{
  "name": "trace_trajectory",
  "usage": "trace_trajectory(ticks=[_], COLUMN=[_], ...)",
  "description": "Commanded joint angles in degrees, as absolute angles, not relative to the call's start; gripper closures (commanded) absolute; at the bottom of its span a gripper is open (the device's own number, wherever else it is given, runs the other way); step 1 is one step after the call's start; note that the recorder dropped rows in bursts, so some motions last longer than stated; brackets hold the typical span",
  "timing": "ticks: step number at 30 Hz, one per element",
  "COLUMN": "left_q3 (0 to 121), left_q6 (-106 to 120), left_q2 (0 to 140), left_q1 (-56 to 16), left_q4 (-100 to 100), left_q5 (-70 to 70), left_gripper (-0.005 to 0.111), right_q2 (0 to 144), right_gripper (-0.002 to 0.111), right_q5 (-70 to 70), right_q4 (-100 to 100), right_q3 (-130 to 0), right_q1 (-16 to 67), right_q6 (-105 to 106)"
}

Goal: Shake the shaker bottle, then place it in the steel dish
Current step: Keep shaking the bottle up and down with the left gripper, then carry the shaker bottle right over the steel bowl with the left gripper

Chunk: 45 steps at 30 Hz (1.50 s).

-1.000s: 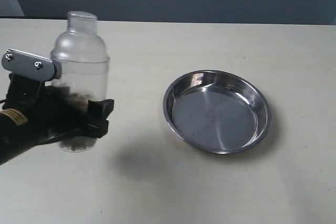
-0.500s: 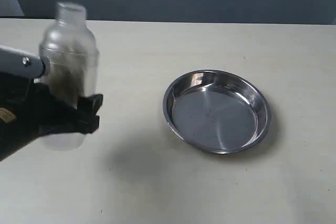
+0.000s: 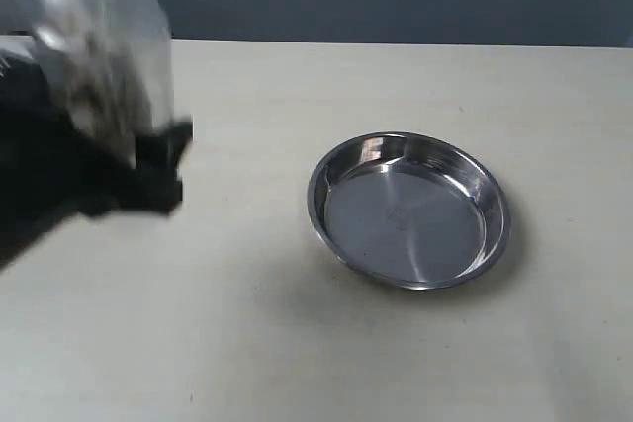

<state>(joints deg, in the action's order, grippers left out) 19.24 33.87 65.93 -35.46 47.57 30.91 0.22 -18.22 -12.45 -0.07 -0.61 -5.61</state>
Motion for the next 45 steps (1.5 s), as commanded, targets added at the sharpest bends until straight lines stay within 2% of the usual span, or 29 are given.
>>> trace_trajectory(ticks=[1,4,8,11,13,16,18,20,22,24,27,31,34,37,41,45], left_q3=[18.43,24.39,28.58,23.18,18.55,17.92,20.06,24.23,30.37,33.53,29.41,23.89,23.90,25.41,28.47,28.65], left_q6=[25.47,23.91,30.22,38.61,34.14,17.62,8.12,8.66,15.02,22.00,29.22,12.41,1.20,0.66,2.34,-2.79], left_q2=[63.87,54.65,49.67,54.59,59.66,61.53,60.38,58.29,56.75,57.67,64.45,74.12,73.31,71.23,71.05,73.57], left_q1=[-36.14,-36.67,-35.76,-33.89,-33.79,-33.90,-33.90,-33.90,-33.77,-33.08,-31.86,-33.60,-35.47,-35.58,-35.58,-35.58], left_q4=[36.82,26.92,35.25,48.44,49.55,32.06,13.44,6.11,10.52,22.97,34.26,24.46,9.18,5.91,10.64,6.94], left_q5=[34.09,39.45,34.13,27.62,28.34,29.34,36.54,44.17,37.88,29.00,22.90,27.72,37.69,48.04,43.22,41.81], left_gripper=[0.107,0.107,0.107,0.107,0.107,0.107,0.107,0.107,0.107,0.107,0.107,0.107,0.107,0.107,0.107,0.107], right_q2=[0.00,0.00,0.00,0.00,0.00,0.00,0.00,0.00,0.00,0.00,0.00,0.00,0.00,0.00,0.00,0.00], right_gripper=[0.109,0.109,0.109,0.109,0.109,0.109,0.109,0.109,0.109,0.109,0.109,0.109,0.109,0.109,0.109,0.109], right_q5=[-17.65,-17.65,-17.65,-17.65,-17.65,-17.65,-17.65,-17.65,-17.65,-17.65,-17.65,-17.65,-17.65,-17.65,-17.65,-17.65], right_q4=[-12.06,-12.06,-12.06,-12.06,-12.06,-12.06,-12.06,-12.06,-12.06,-12.18,-12.18,-12.18,-12.48,-12.48,-12.48,-12.28], right_q3=[0.00,0.00,0.00,0.00,0.00,0.00,0.00,0.00,0.00,0.00,0.00,0.00,0.00,0.00,0.00,0.00], right_q1=[-0.51,-0.51,-0.51,-0.51,-0.51,-0.51,-0.51,-0.51,-0.51,-0.51,-0.51,-0.51,-0.51,-0.51,-0.51,-0.51], right_q6=[-5.25,-5.25,-5.25,-5.25,-5.25,-5.25,-5.25,-5.25,-5.25,-5.25,-5.25,-5.25,-5.25,-5.25,-5.25,-5.25])
